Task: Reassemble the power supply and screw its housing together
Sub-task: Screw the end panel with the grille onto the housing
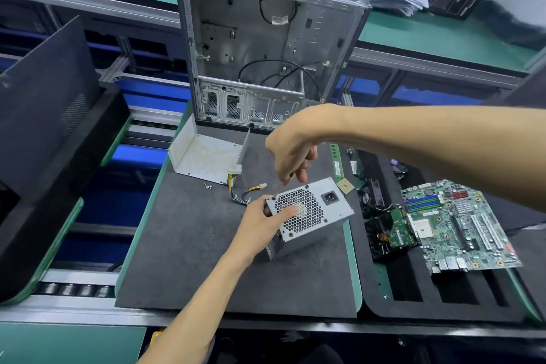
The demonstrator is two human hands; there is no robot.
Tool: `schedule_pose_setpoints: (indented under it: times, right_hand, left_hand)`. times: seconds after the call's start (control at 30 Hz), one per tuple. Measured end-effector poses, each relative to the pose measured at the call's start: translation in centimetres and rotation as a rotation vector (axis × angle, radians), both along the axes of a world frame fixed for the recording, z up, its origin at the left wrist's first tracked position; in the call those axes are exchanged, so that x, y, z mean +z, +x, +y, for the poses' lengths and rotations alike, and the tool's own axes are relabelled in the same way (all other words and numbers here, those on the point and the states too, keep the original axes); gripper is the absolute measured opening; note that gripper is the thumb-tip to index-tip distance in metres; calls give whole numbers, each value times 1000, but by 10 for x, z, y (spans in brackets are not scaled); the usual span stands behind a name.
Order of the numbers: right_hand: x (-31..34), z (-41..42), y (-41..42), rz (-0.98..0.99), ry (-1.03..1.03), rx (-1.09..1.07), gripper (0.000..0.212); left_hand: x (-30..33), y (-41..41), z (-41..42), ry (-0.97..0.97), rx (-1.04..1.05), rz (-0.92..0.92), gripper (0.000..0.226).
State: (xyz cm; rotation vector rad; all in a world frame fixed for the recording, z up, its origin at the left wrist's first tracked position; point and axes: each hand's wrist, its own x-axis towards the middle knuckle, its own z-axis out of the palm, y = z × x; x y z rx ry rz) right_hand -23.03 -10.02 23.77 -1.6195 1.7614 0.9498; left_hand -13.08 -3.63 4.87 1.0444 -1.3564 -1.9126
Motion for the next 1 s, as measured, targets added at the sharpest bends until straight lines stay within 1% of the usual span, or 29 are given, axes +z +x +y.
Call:
schedule_pose_setpoints:
  times: [0.03,0.07,0.17,0.23,0.27,0.37,0.47,0.5,0.57,0.73,1.0]
  right_hand:
    - [4,3,-3,8,-23,42,34]
    - [9,8,-7,12,-47,62,35]
    - [26,23,-26,-40,-135,53,23]
    - [39,29,-42,-61,-212,68,20]
    - [44,31,-51,-57,-249,90,20]
    - [51,40,-76,-35,-383,172,22]
    - [43,49,-91,8,-485,222,19]
    - [41,51,-94,13,-500,226,19]
    - [35,54,-100,12,-524,230,18]
    - [18,52,-106,-11,-580,265,15]
    - [10,47,-108,1,-559,280,14]
  left_hand:
    - [0,0,0,2,0,-4,21]
    - [0,1,-2,1,-4,-17,23]
    - [1,0,-11,-1,-59,-54,31]
    - [6,-2,-19,-19,-75,-79,38]
    - [9,-4,-23,-45,-71,-99,38]
    - [18,-17,-35,-133,-67,-142,25]
    - [21,-28,-41,-202,-99,-198,12]
    - [21,-30,-40,-217,-106,-200,9]
    - [18,-32,-37,-252,-92,-182,11]
    - [11,-32,-30,-263,-43,-126,11]
    - [10,-31,-31,-262,-49,-126,14]
